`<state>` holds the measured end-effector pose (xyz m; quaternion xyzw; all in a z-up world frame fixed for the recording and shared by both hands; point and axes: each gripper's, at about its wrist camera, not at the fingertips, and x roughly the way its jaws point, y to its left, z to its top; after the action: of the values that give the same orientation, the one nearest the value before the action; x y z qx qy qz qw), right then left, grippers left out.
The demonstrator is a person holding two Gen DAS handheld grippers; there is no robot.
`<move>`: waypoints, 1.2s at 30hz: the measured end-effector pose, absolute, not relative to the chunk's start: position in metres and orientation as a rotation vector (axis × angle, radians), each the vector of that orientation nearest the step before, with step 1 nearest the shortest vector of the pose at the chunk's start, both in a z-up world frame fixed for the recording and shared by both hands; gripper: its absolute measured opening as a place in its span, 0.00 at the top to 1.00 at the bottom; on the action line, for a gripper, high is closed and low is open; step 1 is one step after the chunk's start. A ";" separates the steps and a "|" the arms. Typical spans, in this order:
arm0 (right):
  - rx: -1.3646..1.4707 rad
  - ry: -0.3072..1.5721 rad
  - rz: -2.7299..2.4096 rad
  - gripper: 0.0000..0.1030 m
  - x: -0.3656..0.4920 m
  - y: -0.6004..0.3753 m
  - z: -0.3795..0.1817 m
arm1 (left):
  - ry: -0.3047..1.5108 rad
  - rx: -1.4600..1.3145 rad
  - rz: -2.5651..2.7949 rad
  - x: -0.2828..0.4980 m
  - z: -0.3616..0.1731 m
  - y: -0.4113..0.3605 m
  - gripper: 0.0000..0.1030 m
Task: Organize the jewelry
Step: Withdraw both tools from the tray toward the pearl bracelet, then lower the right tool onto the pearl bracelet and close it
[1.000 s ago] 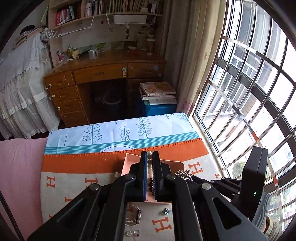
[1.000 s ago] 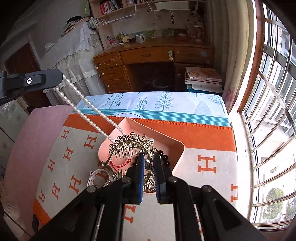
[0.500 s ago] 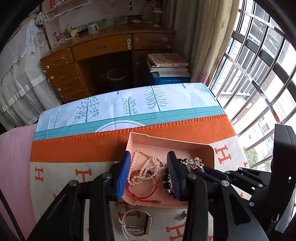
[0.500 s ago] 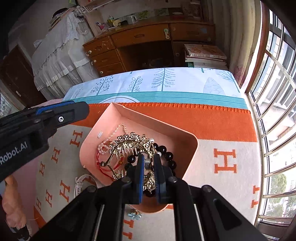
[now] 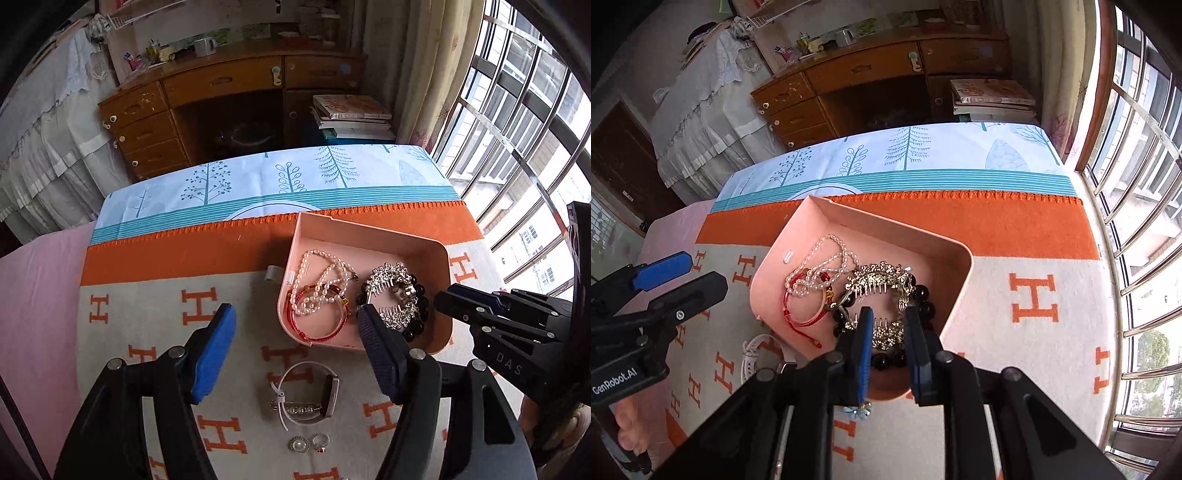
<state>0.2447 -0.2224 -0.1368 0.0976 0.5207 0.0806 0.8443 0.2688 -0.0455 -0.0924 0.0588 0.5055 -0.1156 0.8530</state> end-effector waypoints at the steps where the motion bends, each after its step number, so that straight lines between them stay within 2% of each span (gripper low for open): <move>1: 0.210 1.094 0.177 0.84 0.240 -0.222 -0.134 | 1.060 0.122 -0.238 0.264 -0.091 -0.040 0.33; 18: 0.146 1.055 0.298 0.84 0.134 -0.184 -0.111 | 1.053 0.124 -0.210 0.148 -0.085 0.032 0.31; 22: 0.124 1.066 0.322 0.84 0.115 -0.171 -0.116 | 1.043 0.135 -0.203 0.120 -0.089 0.046 0.27; 36: 0.097 1.145 0.345 0.84 0.070 -0.140 -0.158 | 1.105 0.070 -0.258 0.056 -0.144 0.076 0.26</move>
<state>0.0702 -0.1396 -0.1583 0.0456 0.5386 0.1625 0.8255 0.0564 0.0762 -0.1437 0.0333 0.5234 -0.1219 0.8427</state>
